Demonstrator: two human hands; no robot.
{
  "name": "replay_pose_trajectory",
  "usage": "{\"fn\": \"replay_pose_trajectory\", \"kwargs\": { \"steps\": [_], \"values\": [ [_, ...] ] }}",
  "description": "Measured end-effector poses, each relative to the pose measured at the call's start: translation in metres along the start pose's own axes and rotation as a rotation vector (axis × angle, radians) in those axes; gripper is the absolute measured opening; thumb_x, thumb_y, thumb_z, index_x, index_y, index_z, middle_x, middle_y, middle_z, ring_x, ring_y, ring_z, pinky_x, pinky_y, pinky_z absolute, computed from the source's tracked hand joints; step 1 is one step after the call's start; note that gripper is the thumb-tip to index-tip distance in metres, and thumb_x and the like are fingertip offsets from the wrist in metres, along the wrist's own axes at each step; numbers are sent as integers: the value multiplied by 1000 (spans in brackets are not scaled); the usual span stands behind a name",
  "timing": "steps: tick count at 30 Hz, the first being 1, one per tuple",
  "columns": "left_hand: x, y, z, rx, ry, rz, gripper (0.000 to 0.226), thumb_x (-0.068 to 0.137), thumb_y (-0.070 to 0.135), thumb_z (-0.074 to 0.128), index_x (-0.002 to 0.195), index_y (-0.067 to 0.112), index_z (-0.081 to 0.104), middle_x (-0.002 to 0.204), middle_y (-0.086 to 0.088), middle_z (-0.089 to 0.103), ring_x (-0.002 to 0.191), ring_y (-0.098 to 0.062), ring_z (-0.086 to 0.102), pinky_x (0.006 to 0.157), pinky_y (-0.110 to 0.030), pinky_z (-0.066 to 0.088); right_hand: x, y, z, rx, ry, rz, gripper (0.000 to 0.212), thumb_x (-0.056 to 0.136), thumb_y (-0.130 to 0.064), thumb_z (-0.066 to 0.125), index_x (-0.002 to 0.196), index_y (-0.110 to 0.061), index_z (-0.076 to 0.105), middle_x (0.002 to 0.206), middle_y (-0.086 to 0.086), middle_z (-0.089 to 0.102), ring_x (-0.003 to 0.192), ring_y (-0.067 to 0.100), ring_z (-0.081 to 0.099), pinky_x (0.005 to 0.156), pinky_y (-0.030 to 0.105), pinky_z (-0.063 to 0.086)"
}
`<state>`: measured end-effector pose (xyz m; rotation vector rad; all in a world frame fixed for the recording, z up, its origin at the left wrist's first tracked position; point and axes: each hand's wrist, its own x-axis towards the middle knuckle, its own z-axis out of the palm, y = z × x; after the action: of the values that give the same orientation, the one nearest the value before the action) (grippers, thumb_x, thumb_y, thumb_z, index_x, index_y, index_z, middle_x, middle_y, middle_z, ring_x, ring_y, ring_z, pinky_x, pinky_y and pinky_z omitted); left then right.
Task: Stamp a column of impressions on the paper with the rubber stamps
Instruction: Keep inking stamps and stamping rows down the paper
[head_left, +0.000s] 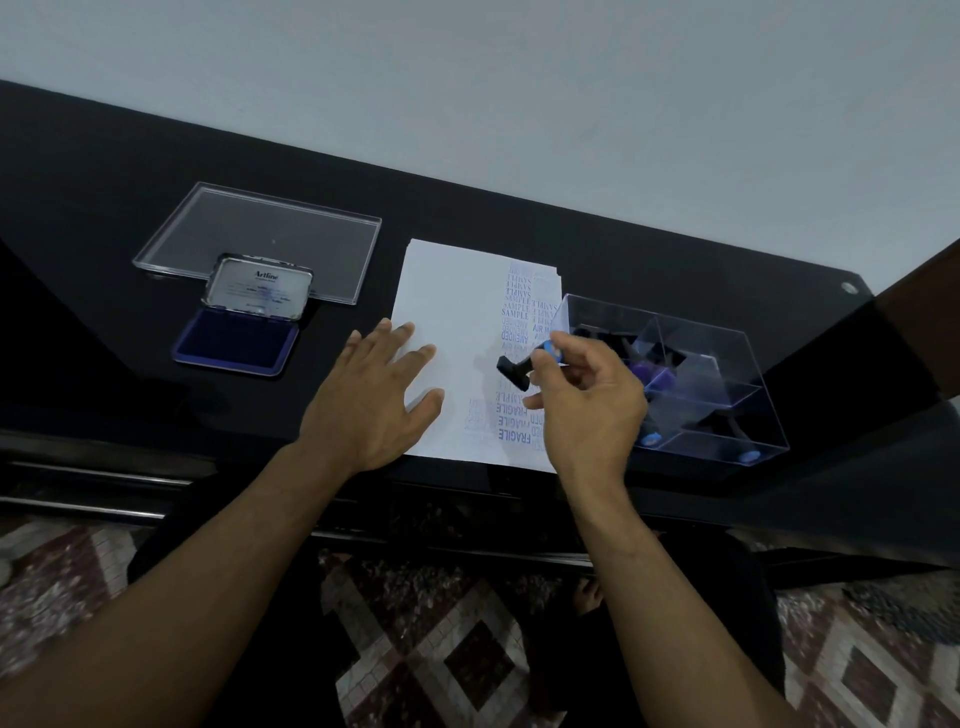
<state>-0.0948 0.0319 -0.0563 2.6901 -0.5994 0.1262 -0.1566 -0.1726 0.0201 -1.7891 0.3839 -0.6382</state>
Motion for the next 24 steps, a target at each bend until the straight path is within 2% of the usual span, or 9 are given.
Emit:
{"fn": "replay_pose_trajectory", "kwargs": {
  "steps": [3, 5, 7, 11, 24],
  "values": [
    [0, 0, 1, 5, 0, 0, 71, 95, 65, 26, 153, 27, 40, 166, -3, 24, 156, -21, 10, 127, -44, 4, 1, -5, -4, 90, 27, 99, 22, 87, -7, 72, 110, -9, 72, 92, 10, 72, 65, 19, 71, 56, 36, 60],
    [1, -1, 1, 6, 4, -2, 71, 95, 65, 26, 153, 27, 41, 166, -3, 25, 155, -21, 10, 127, -44, 4, 3, -8, -7, 151, 38, 168, 23, 87, -5, 71, 110, -6, 72, 84, 6, 73, 64, 19, 72, 59, 39, 61],
    [1, -1, 2, 6, 5, -1, 70, 95, 65, 27, 152, 27, 41, 165, -3, 25, 155, -21, 11, 127, -44, 5, 5, -9, -8, 179, 37, 205, 22, 87, -4, 71, 109, -5, 72, 79, 3, 73, 66, 21, 72, 60, 39, 61],
    [1, -1, 1, 8, 4, -4, 71, 94, 65, 26, 152, 27, 41, 166, -3, 25, 155, -21, 11, 127, -46, 6, 6, -8, -7, 176, 17, 223, 21, 87, -4, 71, 108, -6, 72, 83, 6, 73, 69, 23, 73, 61, 39, 61],
    [1, 0, -1, -10, -3, -7, 72, 93, 66, 26, 152, 27, 41, 166, -2, 25, 155, -20, 10, 127, -46, 5, 5, -4, -6, 130, -12, 191, 20, 87, -5, 72, 107, -7, 73, 82, 6, 73, 68, 21, 73, 60, 38, 61]
  ]
}}
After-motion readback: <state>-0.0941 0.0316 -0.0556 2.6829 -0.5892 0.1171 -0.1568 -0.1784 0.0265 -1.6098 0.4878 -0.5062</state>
